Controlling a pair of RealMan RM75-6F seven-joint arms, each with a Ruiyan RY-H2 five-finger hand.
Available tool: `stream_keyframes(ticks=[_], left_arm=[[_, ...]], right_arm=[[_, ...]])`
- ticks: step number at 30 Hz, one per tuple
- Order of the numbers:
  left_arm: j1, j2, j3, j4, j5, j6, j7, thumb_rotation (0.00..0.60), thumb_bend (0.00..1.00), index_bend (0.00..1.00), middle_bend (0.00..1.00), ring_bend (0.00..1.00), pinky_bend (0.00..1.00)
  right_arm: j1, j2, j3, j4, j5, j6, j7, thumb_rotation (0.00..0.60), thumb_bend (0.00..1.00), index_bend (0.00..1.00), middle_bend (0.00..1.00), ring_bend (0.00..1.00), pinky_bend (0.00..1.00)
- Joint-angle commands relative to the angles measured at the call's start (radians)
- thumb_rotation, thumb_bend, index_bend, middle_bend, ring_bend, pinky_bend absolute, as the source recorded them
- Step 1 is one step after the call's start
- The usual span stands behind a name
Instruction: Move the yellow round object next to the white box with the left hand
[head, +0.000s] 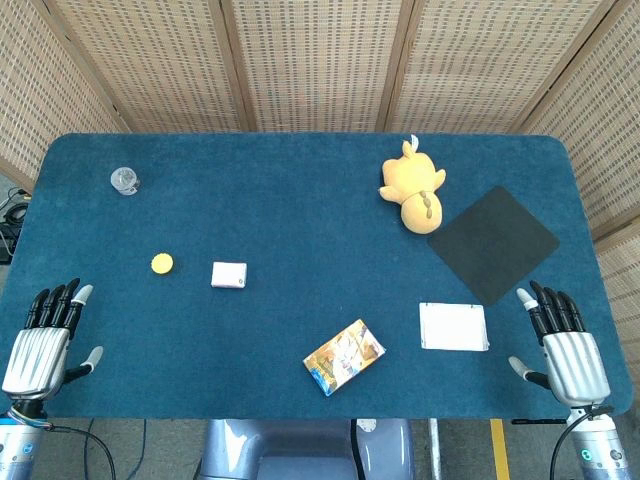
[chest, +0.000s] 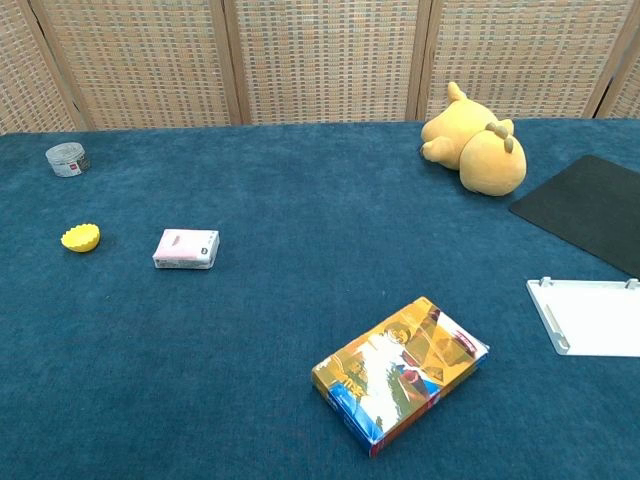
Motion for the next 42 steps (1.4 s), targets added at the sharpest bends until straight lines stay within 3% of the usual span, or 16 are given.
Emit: stream_keyframes(ticks=[1, 31, 42], left_arm=[[0.000, 0.000, 0.000, 0.000, -0.002, -0.001, 0.001, 0.600, 0.28, 0.00, 0.00, 0.00, 0.00], [-0.012, 0.007, -0.015, -0.013, -0.021, -0.018, -0.022, 0.600, 0.28, 0.00, 0.00, 0.00, 0.00], [-0.176, 0.044, -0.119, 0.037, -0.139, -0.240, -0.028, 0.600, 0.27, 0.00, 0.00, 0.00, 0.00]], right_arm=[[0.000, 0.000, -0.001, -0.001, 0.001, -0.002, 0.000, 0.600, 0.00, 0.05, 0.00, 0.00, 0.06], [0.001, 0.011, -0.012, -0.017, 0.003, -0.025, -0.009, 0.600, 0.00, 0.05, 0.00, 0.00, 0.06], [0.001, 0.014, -0.012, -0.023, 0.009, -0.031, -0.005, 0.600, 0.00, 0.05, 0.00, 0.00, 0.06]])
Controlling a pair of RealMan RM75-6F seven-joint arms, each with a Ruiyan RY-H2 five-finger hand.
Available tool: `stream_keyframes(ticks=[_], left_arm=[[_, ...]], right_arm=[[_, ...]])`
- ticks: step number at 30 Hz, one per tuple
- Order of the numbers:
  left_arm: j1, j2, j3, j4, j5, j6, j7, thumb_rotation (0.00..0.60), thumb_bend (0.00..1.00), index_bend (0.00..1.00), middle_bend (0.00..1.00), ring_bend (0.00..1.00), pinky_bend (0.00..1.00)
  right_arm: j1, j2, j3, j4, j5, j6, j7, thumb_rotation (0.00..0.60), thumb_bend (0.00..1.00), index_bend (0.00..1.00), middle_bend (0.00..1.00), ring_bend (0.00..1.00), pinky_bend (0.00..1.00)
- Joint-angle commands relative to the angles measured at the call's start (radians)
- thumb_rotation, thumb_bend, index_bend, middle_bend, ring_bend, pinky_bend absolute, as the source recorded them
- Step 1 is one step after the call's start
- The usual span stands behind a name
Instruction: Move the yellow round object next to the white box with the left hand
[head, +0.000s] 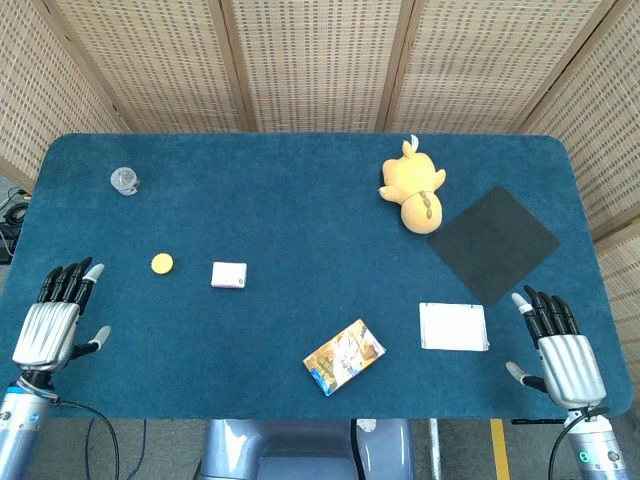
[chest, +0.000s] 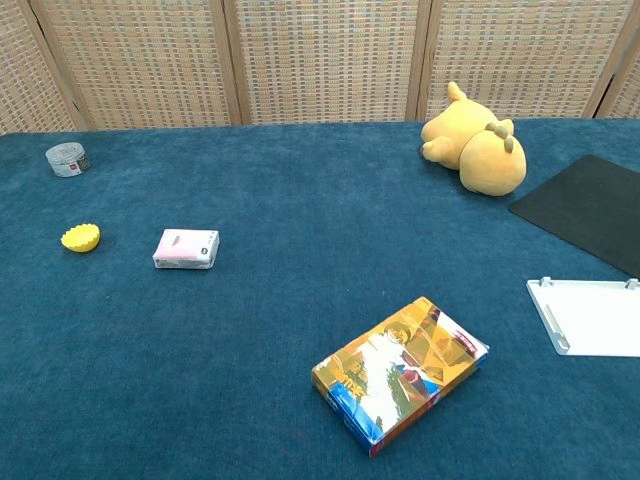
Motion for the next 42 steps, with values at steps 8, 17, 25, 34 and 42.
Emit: stream_keyframes(ticks=[8, 17, 25, 34, 42], left_arm=[[-0.220, -0.010, -0.114, 0.125, -0.254, -0.339, 0.008, 0.600, 0.25, 0.05, 0.00, 0.00, 0.00], [-0.359, -0.050, -0.157, 0.252, -0.467, -0.496, 0.077, 0.600, 0.25, 0.23, 0.00, 0.00, 0.00], [-0.447, -0.095, -0.139, 0.332, -0.617, -0.565, 0.148, 0.600, 0.25, 0.27, 0.00, 0.00, 0.00], [-0.505, -0.148, -0.084, 0.418, -0.717, -0.598, 0.205, 0.600, 0.26, 0.27, 0.00, 0.00, 0.00], [-0.523, -0.183, -0.067, 0.463, -0.750, -0.613, 0.184, 0.600, 0.26, 0.29, 0.00, 0.00, 0.00]], right_arm=[[0.003, 0.002, 0.005, 0.001, 0.015, -0.011, 0.009, 0.600, 0.00, 0.05, 0.00, 0.00, 0.06], [0.009, 0.002, 0.009, 0.007, 0.029, -0.026, 0.018, 0.600, 0.00, 0.06, 0.00, 0.00, 0.06], [0.011, -0.001, 0.011, 0.011, 0.037, -0.033, 0.017, 0.600, 0.00, 0.06, 0.00, 0.00, 0.06], [0.015, -0.002, 0.016, 0.016, 0.049, -0.041, 0.025, 0.600, 0.00, 0.06, 0.00, 0.00, 0.06], [0.011, 0.005, 0.024, 0.016, 0.064, -0.036, 0.039, 0.600, 0.00, 0.06, 0.00, 0.00, 0.05]])
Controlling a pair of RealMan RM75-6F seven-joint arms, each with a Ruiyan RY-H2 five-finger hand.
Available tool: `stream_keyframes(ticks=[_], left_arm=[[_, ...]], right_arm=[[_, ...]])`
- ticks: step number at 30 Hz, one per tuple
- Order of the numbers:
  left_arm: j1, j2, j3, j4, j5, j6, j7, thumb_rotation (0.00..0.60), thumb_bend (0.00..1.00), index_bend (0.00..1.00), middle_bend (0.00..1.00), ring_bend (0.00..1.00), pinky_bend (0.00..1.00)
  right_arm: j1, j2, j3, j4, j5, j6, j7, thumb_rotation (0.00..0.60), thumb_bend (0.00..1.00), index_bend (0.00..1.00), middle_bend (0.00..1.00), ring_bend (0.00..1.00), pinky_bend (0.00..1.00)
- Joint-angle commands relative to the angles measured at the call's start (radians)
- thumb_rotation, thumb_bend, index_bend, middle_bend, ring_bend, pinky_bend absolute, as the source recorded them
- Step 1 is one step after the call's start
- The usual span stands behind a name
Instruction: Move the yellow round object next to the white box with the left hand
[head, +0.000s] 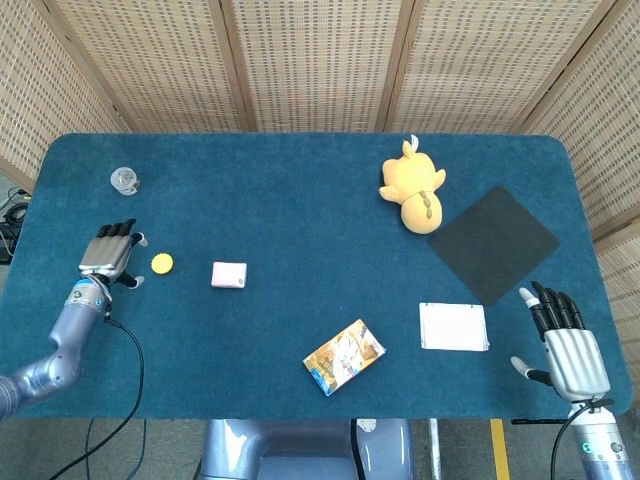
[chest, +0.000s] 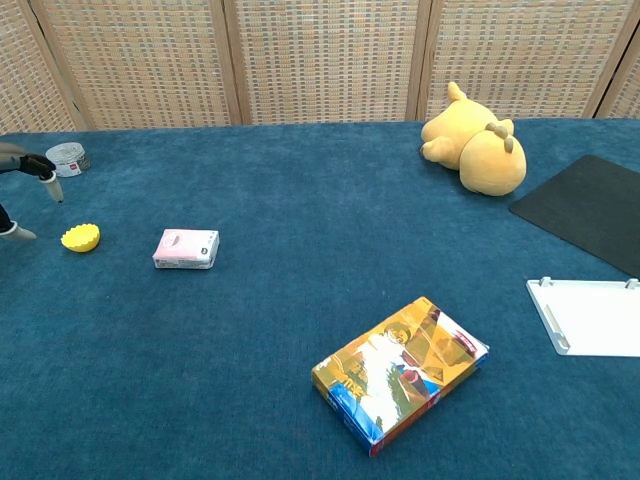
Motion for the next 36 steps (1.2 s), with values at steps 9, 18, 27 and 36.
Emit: stream_keyframes(ticks=[9, 18, 27, 36], left_arm=[[-0.034, -0.067, 0.024, 0.070, -0.001, 0.010, -0.010, 0.600, 0.27, 0.31, 0.00, 0.00, 0.00], [-0.057, -0.113, 0.045, 0.128, -0.024, 0.001, 0.004, 0.600, 0.27, 0.30, 0.00, 0.00, 0.00], [-0.075, -0.146, 0.055, 0.172, -0.037, -0.010, 0.008, 0.600, 0.27, 0.31, 0.00, 0.00, 0.00], [-0.084, -0.176, 0.061, 0.190, -0.027, -0.006, 0.007, 0.600, 0.27, 0.33, 0.00, 0.00, 0.00]], right_arm=[[0.000, 0.002, 0.002, 0.004, 0.010, -0.005, 0.006, 0.600, 0.00, 0.06, 0.00, 0.00, 0.04], [0.003, -0.003, 0.004, 0.008, 0.018, -0.012, 0.001, 0.600, 0.00, 0.06, 0.00, 0.00, 0.04], [0.004, -0.004, 0.005, 0.010, 0.024, -0.016, 0.001, 0.600, 0.00, 0.06, 0.00, 0.00, 0.04], [0.005, -0.010, 0.004, 0.014, 0.024, -0.017, -0.003, 0.600, 0.00, 0.06, 0.00, 0.00, 0.04]])
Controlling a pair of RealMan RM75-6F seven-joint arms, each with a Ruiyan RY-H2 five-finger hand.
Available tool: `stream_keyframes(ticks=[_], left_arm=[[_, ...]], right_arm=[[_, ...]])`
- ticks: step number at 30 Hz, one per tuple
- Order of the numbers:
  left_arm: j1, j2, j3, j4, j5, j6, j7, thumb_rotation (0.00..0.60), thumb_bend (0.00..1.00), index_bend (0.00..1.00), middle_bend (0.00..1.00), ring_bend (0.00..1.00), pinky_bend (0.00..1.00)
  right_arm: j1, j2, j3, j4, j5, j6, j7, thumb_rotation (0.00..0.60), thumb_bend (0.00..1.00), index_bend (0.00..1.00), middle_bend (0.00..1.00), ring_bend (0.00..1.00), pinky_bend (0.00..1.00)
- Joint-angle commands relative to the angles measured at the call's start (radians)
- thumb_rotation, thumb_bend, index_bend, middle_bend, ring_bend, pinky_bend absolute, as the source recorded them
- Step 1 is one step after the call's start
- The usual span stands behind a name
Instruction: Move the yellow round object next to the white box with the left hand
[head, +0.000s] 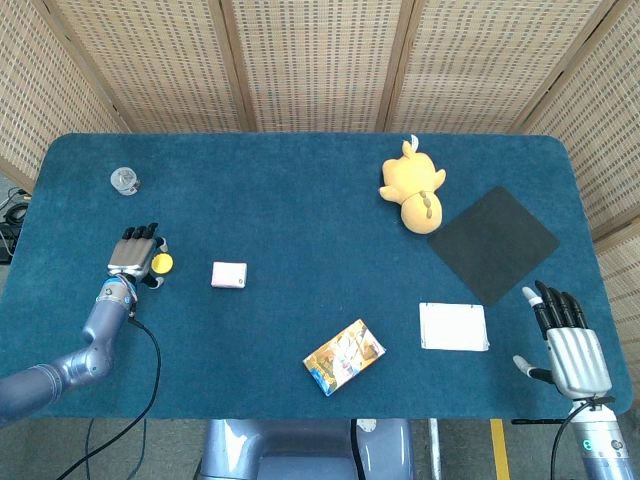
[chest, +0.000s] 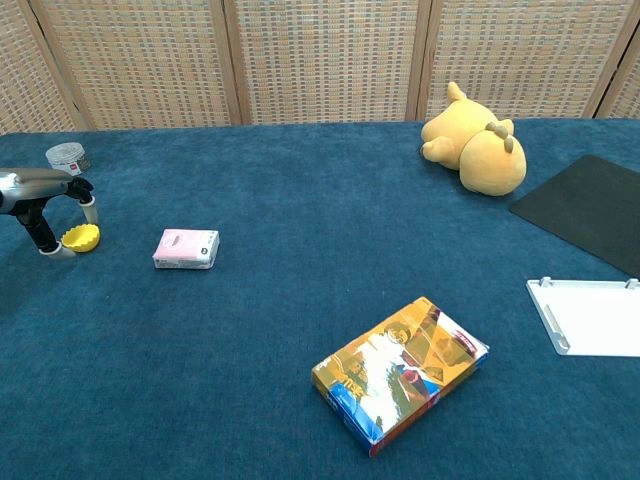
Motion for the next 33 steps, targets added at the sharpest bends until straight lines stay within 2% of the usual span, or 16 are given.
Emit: stream_keyframes(ticks=[1, 8, 15, 24, 33], left_arm=[[0.000, -0.004, -0.001, 0.002, 0.004, 0.003, -0.004, 0.600, 0.27, 0.34, 0.00, 0.00, 0.00], [0.003, -0.011, 0.008, 0.009, 0.001, 0.007, -0.001, 0.600, 0.29, 0.43, 0.00, 0.00, 0.00], [0.009, -0.001, 0.004, -0.004, 0.014, 0.017, -0.014, 0.600, 0.29, 0.45, 0.00, 0.00, 0.00], [0.013, 0.102, -0.040, -0.169, 0.069, 0.077, -0.056, 0.600, 0.29, 0.45, 0.00, 0.00, 0.00], [-0.035, 0.144, -0.069, -0.363, 0.052, 0.142, 0.008, 0.600, 0.29, 0.45, 0.00, 0.00, 0.00]], right_arm=[[0.000, -0.001, 0.000, 0.001, 0.000, 0.000, 0.000, 0.600, 0.00, 0.06, 0.00, 0.00, 0.04], [-0.002, 0.000, 0.000, 0.002, -0.004, 0.008, 0.009, 0.600, 0.00, 0.06, 0.00, 0.00, 0.04], [-0.003, 0.000, 0.001, 0.001, -0.008, 0.014, 0.013, 0.600, 0.00, 0.06, 0.00, 0.00, 0.04], [-0.003, 0.006, 0.001, -0.004, -0.008, 0.013, 0.021, 0.600, 0.00, 0.06, 0.00, 0.00, 0.04], [-0.002, 0.016, 0.003, -0.004, -0.005, 0.009, 0.045, 0.600, 0.00, 0.06, 0.00, 0.00, 0.04]])
